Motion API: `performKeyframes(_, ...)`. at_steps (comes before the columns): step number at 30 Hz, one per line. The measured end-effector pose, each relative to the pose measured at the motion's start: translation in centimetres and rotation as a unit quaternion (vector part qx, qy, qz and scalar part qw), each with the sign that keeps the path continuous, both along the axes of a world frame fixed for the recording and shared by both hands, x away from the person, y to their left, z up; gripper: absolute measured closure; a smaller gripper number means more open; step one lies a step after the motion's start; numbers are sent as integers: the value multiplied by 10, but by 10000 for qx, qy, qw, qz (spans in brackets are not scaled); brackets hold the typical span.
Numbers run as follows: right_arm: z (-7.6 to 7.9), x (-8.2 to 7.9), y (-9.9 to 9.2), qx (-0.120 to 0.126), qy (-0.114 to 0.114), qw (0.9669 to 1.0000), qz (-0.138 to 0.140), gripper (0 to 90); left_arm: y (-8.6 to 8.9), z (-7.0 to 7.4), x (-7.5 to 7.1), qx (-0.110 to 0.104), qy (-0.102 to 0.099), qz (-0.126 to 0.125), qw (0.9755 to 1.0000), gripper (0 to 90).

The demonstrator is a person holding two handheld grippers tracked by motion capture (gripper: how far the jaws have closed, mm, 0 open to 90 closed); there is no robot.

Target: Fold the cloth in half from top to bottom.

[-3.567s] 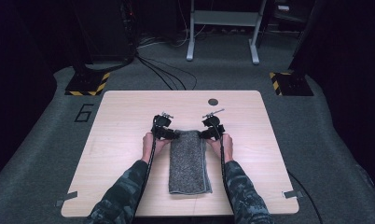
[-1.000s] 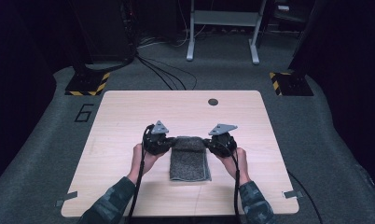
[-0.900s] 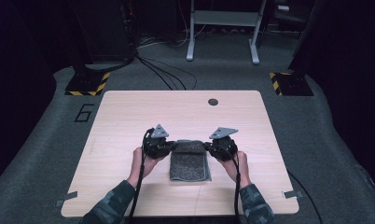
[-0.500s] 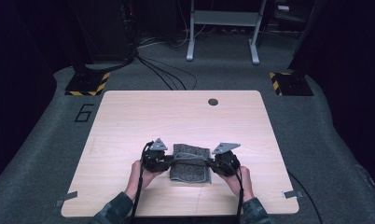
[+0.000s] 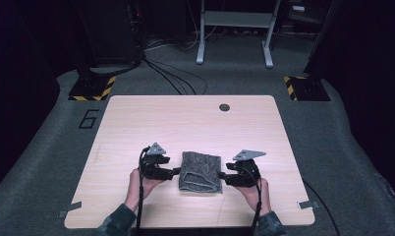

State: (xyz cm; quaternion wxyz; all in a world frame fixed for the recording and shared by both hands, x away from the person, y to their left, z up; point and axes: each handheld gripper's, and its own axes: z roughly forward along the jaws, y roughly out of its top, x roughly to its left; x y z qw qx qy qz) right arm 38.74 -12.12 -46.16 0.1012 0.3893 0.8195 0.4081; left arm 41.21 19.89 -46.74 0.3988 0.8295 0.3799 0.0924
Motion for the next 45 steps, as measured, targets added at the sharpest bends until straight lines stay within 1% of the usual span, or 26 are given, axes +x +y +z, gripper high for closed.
performKeyframes(1, -4, 4, 4, -79, 40, 9999, -59, 425, -7, -6, 12, 206, 26, 187, 9996, 298)
performKeyframes(3, -13, 11, 13, -262, 111, 9995, -163, 390, -14, -11, 21, 402, 116, 206, 9989, 286)
performKeyframes(4, -17, 14, 16, -347, 161, 9991, -199, 382, -18, -14, 24, 566, 135, 196, 9981, 280)
performKeyframes(6, -26, 19, 21, -484, 194, 9984, -204, 368, -23, -21, 27, 658, 276, 125, 9974, 264)
performKeyframes(7, -30, 19, 23, -529, 240, 9980, -241, 358, -23, -21, 27, 658, 276, 125, 9974, 257)
performKeyframes(8, -33, 19, 24, -659, 254, 9972, -237, 350, -26, -24, 23, 814, 250, 45, 9964, 250)
performKeyframes(9, -36, 19, 25, -743, 236, 9966, -255, 346, -27, -25, 20, 812, 262, 21, 9964, 249)
performKeyframes(10, -39, 18, 25, -798, 243, 9963, -213, 340, -28, -26, 17, 885, 246, -21, 9958, 244)
performKeyframes(12, -42, 16, 26, -821, 255, 9959, -276, 321, -29, -27, 14, 954, 239, -32, 9952, 237)
performKeyframes(13, -46, 15, 25, -920, 236, 9951, -272, 295, -29, -32, 9, 1049, 284, -95, 9940, 222)
performKeyframes(15, -48, 14, 23, -950, 208, 9948, -286, 279, -28, -37, 5, 1129, 320, -125, 9930, 218)
performKeyframes(18, -49, 12, 22, -973, 269, 9945, -289, 235, -25, -42, -1, 1061, 283, -58, 9939, 215)
performKeyframes(19, -50, 13, 21, -982, 216, 9945, -280, 219, -25, -42, -1, 1061, 283, -58, 9939, 215)
performKeyframes(20, -51, 13, 20, -1022, 237, 9942, -243, 201, -25, -43, -5, 1098, 211, -30, 9937, 214)
performKeyframes(21, -52, 13, 20, -982, 257, 9944, -307, 189, -25, -43, -7, 1127, 172, -32, 9935, 214)
performKeyframes(24, -54, 18, 18, -969, 265, 9946, -270, 150, -25, -44, -12, 1145, 69, 10, 9934, 214)
performKeyframes(26, -54, 19, 18, -983, 235, 9945, -259, 144, -25, -45, -13, 1104, 54, 66, 9938, 204)
performKeyframes(29, -55, 20, 19, -997, 249, 9943, -286, 138, -22, -47, -10, 1040, 124, 110, 9944, 148)
performKeyframes(33, -55, 19, 18, -990, 197, 9946, -256, 133, -22, -48, -10, 990, 123, 170, 9949, 147)
performKeyframes(35, -54, 18, 18, -946, 257, 9947, -316, 104, -20, -45, -11, 933, 79, 202, 9954, 144)
performKeyframes(38, -51, 18, 14, -857, 234, 9957, -259, 88, -15, -40, -12, 888, 20, 267, 9957, 119)
performKeyframes(40, -48, 15, 10, -733, 204, 9966, -308, 83, -10, -36, -14, 837, -30, 321, 9960, 109)
performKeyframes(41, -48, 15, 10, -733, 204, 9966, -308, 83, -10, -36, -14, 837, -30, 321, 9960, 100)
performKeyframes(42, -44, 13, 5, -670, 165, 9970, -340, 77, -4, -32, -16, 771, -80, 407, 9962, 96)
performKeyframes(44, -40, 10, -2, -587, 126, 9973, -432, 77, 0, -30, -17, 776, -97, 428, 9960, 87)
performKeyframes(45, -38, 9, -7, -611, 90, 9969, -477, 76, 9, -28, -19, 727, -145, 562, 9957, 80)
